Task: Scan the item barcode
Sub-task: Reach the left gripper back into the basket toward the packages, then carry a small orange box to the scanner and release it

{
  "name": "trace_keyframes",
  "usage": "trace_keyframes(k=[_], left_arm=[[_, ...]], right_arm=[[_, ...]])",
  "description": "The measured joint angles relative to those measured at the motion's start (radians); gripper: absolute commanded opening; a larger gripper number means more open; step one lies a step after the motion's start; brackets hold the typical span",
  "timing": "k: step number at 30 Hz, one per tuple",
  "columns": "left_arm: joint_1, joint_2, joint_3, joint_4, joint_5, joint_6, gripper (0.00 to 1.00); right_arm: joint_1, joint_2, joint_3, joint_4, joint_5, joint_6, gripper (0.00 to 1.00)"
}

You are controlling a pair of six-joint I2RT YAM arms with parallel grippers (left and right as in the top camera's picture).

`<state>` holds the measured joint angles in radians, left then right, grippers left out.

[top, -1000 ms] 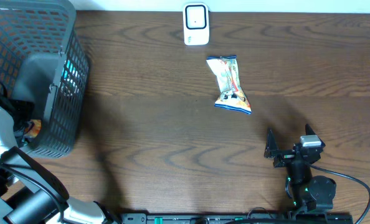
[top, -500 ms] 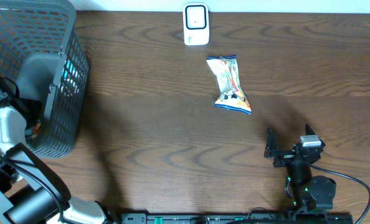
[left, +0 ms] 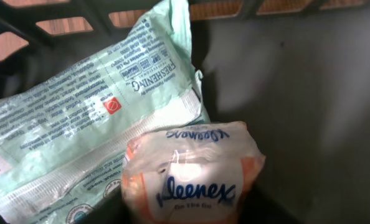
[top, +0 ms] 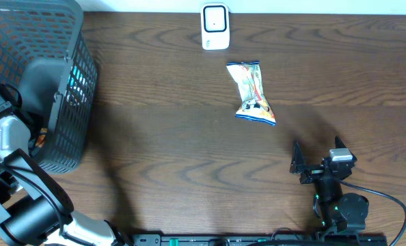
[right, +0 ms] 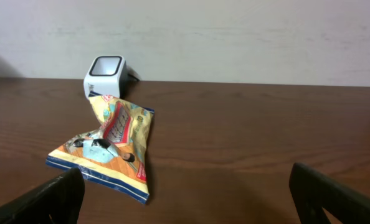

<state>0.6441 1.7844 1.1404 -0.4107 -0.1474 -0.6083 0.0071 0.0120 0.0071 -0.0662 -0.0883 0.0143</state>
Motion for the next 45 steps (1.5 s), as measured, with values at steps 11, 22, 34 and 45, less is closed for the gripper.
trace_keyframes(k=[11,22,34,45], left_arm=[[0.001,-0.067,0.000,0.016,0.126,0.063,0.08],[0.000,-0.441,0.002,0.225,0.406,-0.048,0.07],[-0.239,-0.644,0.003,0.425,0.642,-0.279,0.08],[-0.860,-0.411,0.003,0.425,0.566,-0.034,0.08]], right_arm=[[0.000,0.000,0.000,0.000,0.000,0.000,0.99],[0.000,0.000,0.000,0.000,0.000,0.000,0.99],[0.000,0.000,0.000,0.000,0.000,0.000,0.99],[0.000,0.000,0.000,0.000,0.000,0.000,0.99]])
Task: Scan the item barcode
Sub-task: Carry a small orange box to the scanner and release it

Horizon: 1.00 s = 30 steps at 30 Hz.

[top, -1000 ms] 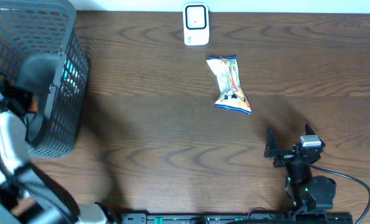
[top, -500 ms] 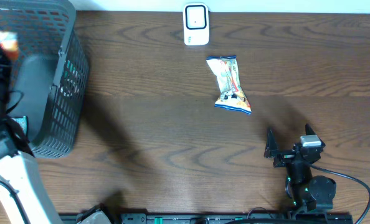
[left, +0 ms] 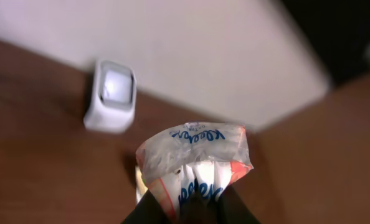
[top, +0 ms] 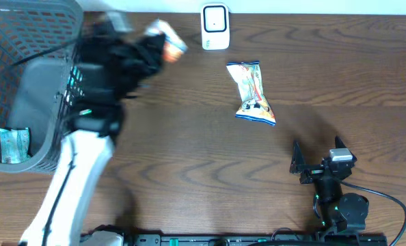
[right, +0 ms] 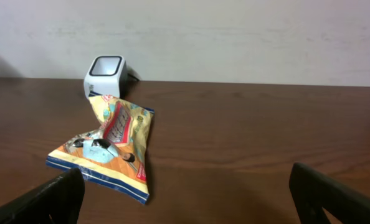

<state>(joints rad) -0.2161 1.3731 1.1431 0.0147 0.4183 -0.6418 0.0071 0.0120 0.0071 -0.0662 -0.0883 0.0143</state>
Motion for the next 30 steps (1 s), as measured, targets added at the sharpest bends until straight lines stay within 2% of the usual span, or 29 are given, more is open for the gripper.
trace_keyframes(k=[5,6,7,8,9,11,13,18,23,30], left_arm=[[-0.160,0.158,0.000,-0.003,-0.108,0.138,0.08],[-0.178,0.187,0.000,-0.003,-0.124,0.158,0.13],[-0.195,0.221,0.000,-0.002,-0.140,0.176,0.22],[-0.207,0.249,0.000,-0.002,-0.154,0.192,0.42],[-0.220,0.282,0.000,-0.002,-0.164,0.209,0.47],[-0.238,0.337,0.000,-0.002,-0.181,0.218,0.50],[-0.256,0.386,0.000,-0.002,-0.192,0.229,0.58],[-0.290,0.417,0.000,0.026,-0.201,0.243,0.59],[-0.275,0.374,0.000,0.056,-0.200,0.259,0.59],[-0.120,0.106,0.000,0.034,-0.222,0.336,0.60]], right_arm=[[0.000,0.000,0.000,0.000,0.000,0.000,0.99],[0.000,0.000,0.000,0.000,0.000,0.000,0.99],[0.000,0.000,0.000,0.000,0.000,0.000,0.99],[0.000,0.000,0.000,0.000,0.000,0.000,0.99],[0.000,0.000,0.000,0.000,0.000,0.000,0.99],[0.000,0.000,0.000,0.000,0.000,0.000,0.99],[0.000,0.000,0.000,0.000,0.000,0.000,0.99],[0.000,0.000,0.000,0.000,0.000,0.000,0.99],[0.000,0.000,0.000,0.000,0.000,0.000,0.99],[0.000,0.000,0.000,0.000,0.000,0.000,0.99]])
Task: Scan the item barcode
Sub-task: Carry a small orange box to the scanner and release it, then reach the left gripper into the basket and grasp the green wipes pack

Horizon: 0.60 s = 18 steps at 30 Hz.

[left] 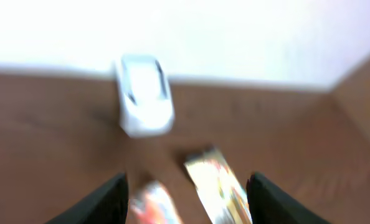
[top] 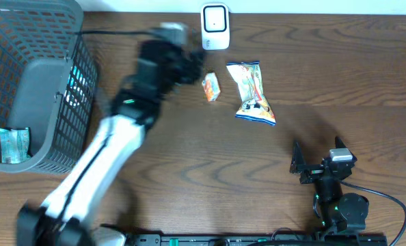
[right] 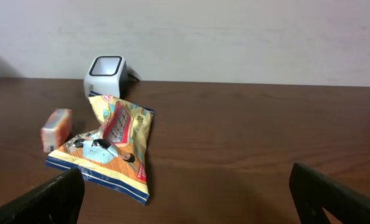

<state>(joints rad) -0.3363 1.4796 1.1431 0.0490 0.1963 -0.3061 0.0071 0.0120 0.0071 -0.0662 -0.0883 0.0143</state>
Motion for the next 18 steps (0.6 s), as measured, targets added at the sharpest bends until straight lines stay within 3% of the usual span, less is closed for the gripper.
trace_keyframes(k=[5,11,18], left_arm=[[0.196,-0.206,0.000,-0.021,-0.021,0.027,0.76],[0.525,-0.344,0.000,-0.045,-0.046,0.025,0.77],[0.908,-0.344,0.000,-0.112,-0.033,-0.038,0.77]], right_arm=[[0.000,0.000,0.000,0.000,0.000,0.000,0.99],[0.000,0.000,0.000,0.000,0.000,0.000,0.99],[0.000,0.000,0.000,0.000,0.000,0.000,0.99]])
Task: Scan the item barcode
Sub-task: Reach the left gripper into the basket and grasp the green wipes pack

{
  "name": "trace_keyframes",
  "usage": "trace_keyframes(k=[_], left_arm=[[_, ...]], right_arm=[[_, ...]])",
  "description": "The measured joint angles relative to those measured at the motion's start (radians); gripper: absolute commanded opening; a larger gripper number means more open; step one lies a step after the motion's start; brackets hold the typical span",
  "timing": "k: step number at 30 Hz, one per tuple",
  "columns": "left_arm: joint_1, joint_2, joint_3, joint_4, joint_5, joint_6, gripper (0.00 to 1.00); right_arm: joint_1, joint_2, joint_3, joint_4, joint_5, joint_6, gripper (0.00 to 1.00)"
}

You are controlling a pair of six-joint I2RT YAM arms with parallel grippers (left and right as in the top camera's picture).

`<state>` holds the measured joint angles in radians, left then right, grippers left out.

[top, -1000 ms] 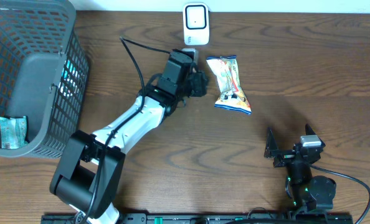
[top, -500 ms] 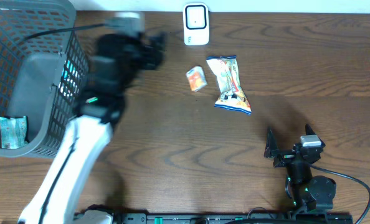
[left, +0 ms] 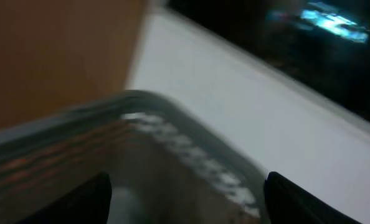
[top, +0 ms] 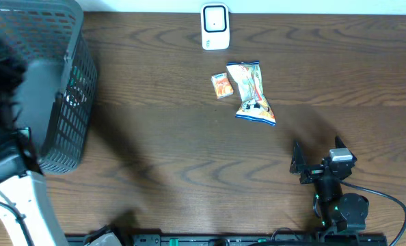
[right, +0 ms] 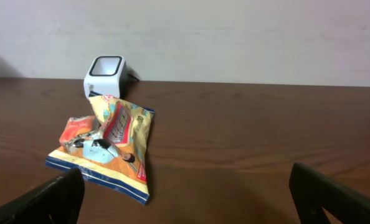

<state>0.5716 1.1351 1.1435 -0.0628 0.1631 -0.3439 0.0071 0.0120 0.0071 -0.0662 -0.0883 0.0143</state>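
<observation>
The small orange-and-white tissue pack (top: 222, 86) lies on the table below the white barcode scanner (top: 215, 27), touching the left edge of the yellow snack bag (top: 252, 92). The right wrist view shows the same tissue pack (right: 79, 129), snack bag (right: 107, 146) and scanner (right: 104, 71). My left gripper (left: 188, 193) is open and empty, far from the pack, at the rim of the grey basket (left: 172, 130); that view is blurred. My right gripper (right: 188, 196) stands open near the table's front, holding nothing.
The grey mesh basket (top: 59, 89) fills the table's left end, with my blurred left arm (top: 5, 102) over it. The right arm's base (top: 340, 205) sits at the front right edge. A pale wall runs behind the scanner.
My left gripper was open by the scanner, right over the tissue pack; now it is back at the basket on the far left. The pack lies slightly further right, against the snack bag.
My left gripper was down in the basket at the tissue pack, next to a green wipes pack. Then it held the pack up near the scanner. Then it was open with the pack on the table. Now it is at the basket again. The right arm never moved.
</observation>
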Motion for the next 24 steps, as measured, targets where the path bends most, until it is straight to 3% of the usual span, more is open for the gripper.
trace_keyframes(k=[5,11,24], left_arm=[[0.135,0.096,0.005,-0.155,-0.014,-0.001,0.77],[0.161,0.294,0.006,-0.360,-0.134,0.091,0.77],[0.161,0.505,0.006,-0.408,-0.344,0.468,0.81]], right_arm=[[0.000,0.000,0.000,0.000,0.000,0.000,0.99],[0.000,0.000,0.000,0.000,0.000,0.000,0.99],[0.000,0.000,0.000,0.000,0.000,0.000,0.99]])
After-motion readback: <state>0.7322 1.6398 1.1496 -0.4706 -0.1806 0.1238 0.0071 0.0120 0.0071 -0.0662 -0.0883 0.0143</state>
